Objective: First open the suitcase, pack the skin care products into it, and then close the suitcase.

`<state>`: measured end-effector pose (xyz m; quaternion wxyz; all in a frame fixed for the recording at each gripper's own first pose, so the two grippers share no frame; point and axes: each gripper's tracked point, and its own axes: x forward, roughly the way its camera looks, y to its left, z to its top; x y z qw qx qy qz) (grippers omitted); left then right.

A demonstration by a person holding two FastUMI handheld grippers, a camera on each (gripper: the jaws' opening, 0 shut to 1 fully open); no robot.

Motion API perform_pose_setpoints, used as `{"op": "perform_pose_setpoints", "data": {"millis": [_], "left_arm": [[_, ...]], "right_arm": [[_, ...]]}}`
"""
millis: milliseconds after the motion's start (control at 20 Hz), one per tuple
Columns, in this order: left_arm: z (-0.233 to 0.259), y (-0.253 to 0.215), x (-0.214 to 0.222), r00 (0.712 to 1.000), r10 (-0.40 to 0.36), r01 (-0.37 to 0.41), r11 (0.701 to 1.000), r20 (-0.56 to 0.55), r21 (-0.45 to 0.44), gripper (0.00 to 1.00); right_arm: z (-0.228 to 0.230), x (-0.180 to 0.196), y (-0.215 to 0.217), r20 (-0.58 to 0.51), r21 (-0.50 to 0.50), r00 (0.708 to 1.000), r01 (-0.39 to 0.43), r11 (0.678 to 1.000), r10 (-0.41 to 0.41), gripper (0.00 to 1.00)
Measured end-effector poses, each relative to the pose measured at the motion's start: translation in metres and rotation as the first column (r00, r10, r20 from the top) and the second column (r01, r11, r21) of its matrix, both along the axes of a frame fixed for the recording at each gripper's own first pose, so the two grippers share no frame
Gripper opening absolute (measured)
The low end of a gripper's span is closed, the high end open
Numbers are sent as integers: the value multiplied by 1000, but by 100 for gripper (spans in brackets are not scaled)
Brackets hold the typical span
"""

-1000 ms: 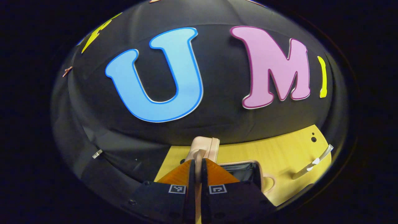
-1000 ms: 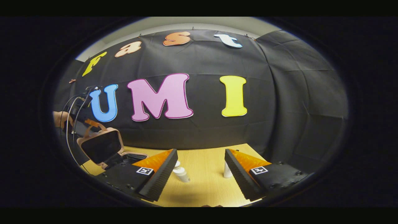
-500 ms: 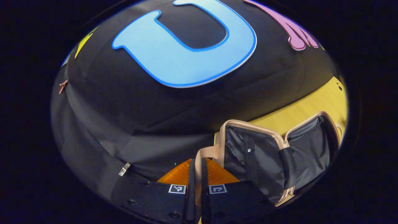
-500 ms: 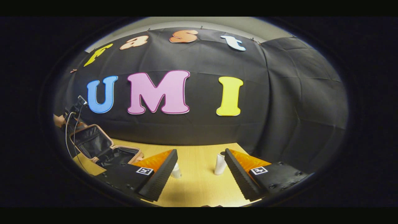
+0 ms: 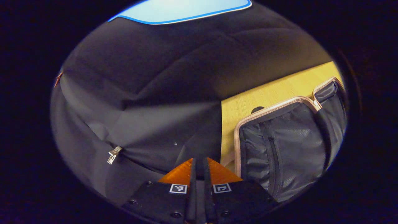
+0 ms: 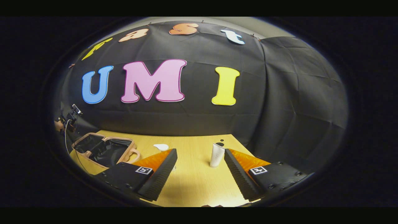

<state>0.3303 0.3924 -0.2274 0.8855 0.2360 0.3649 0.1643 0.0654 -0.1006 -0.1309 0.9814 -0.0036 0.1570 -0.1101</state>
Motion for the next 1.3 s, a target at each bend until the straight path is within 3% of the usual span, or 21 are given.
{"op": "perform_pose_setpoints", "data": {"millis": [150,250,300,400,550,650,750,850,1000,1200,1300], "left_arm": [[33,-57,3,987,-56,73,991,150,-114,27],[68,-114,3,952,-126,179,969,279,-173,49],[83,-144,-2,937,-160,226,956,310,-190,75],[117,-194,-14,894,-209,305,932,396,-195,99],[163,-275,-28,801,-242,410,888,547,-208,96],[176,-328,-41,757,-263,482,843,598,-239,96],[176,-380,-53,744,-277,529,800,607,-284,96],[175,-425,-60,713,-272,576,753,646,-319,97],[135,-492,-73,700,-302,624,699,647,-350,97],[69,-571,-95,705,-380,681,598,599,-423,97],[44,-603,-101,700,-414,697,573,582,-431,97]], "right_arm": [[0,-2,-6,4,1,1000,7,1000,-7,97],[1,-2,-11,13,16,1000,25,1000,-25,100],[1,-3,-15,14,22,999,30,999,-30,97],[2,-4,-21,22,22,999,29,999,-30,97],[0,-5,-35,22,3,999,31,1000,-31,97],[0,-5,-43,28,14,999,39,999,-39,97],[-2,-4,-51,32,14,999,44,999,-45,97],[-7,-3,-58,28,10,998,48,999,-48,98],[-18,0,-69,17,24,998,54,998,-54,97],[-35,2,-82,-2,7,999,54,999,-54,97],[-46,1,-88,-15,6,998,63,998,-63,97]]}}
